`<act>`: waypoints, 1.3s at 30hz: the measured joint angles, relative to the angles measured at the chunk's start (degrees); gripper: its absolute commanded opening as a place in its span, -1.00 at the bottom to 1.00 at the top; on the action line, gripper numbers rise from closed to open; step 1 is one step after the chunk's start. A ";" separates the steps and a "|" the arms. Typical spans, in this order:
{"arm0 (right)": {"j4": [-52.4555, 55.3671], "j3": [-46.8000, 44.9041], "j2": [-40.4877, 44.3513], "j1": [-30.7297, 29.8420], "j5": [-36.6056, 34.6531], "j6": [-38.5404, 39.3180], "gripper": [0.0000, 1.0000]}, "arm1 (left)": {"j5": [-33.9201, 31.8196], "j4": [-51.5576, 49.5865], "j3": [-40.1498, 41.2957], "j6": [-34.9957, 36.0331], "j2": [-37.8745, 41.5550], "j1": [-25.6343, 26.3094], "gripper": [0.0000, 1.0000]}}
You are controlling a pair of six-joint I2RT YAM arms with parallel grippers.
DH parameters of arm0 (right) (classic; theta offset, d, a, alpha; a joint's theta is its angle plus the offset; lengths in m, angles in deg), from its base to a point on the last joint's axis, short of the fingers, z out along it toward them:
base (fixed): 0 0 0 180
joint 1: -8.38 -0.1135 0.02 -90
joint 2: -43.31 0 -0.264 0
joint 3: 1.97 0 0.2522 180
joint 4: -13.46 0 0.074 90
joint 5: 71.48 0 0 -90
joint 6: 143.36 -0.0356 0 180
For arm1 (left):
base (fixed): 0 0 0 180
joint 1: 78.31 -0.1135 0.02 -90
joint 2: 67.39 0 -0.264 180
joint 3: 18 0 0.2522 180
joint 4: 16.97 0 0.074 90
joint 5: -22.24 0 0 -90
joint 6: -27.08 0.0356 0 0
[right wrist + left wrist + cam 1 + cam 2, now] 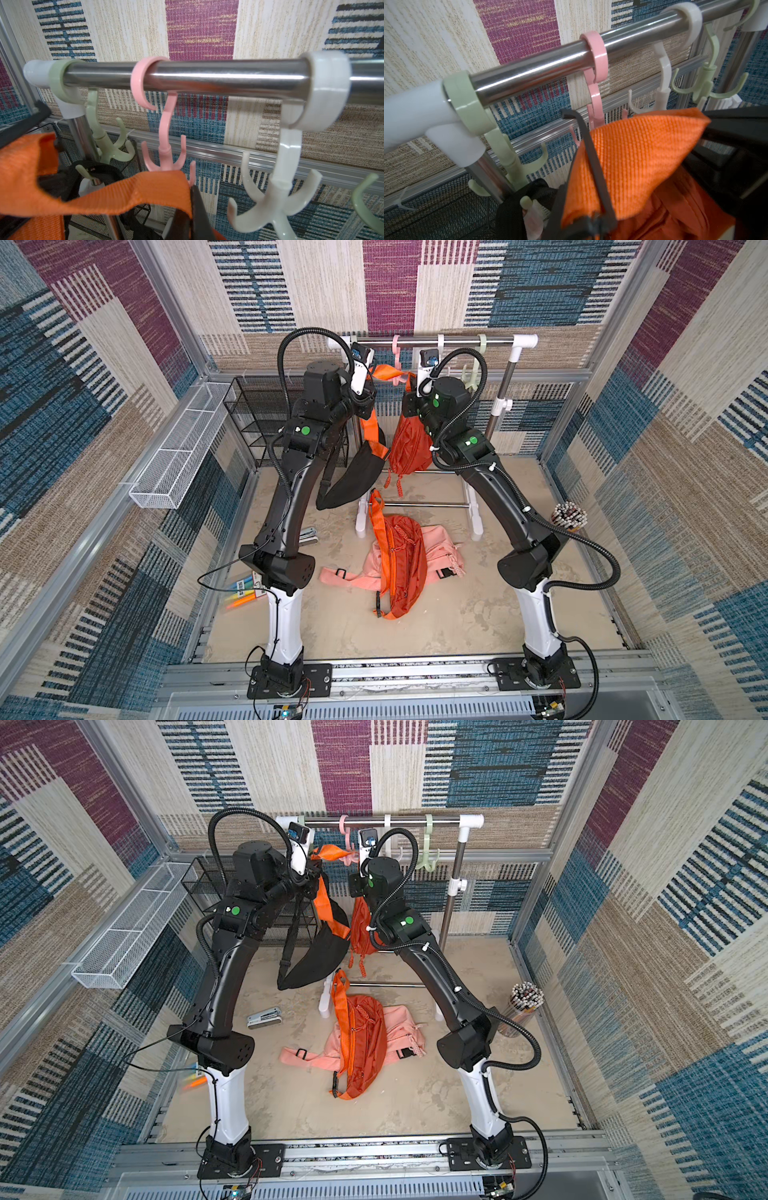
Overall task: Hang the bag on a hook
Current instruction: Hang the bag on the hook.
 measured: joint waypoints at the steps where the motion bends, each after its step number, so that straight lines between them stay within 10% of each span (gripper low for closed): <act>1: -0.09 0.44 -0.42 0.07 0.04 0.22 -1.00 | 0.02 0.59 -0.26 -0.44 -0.44 0.00 -1.00; 39: -5.31 4.81 -9.29 1.84 0.20 -1.38 -1.00 | -3.43 6.88 -1.20 -8.04 -7.52 0.50 -1.00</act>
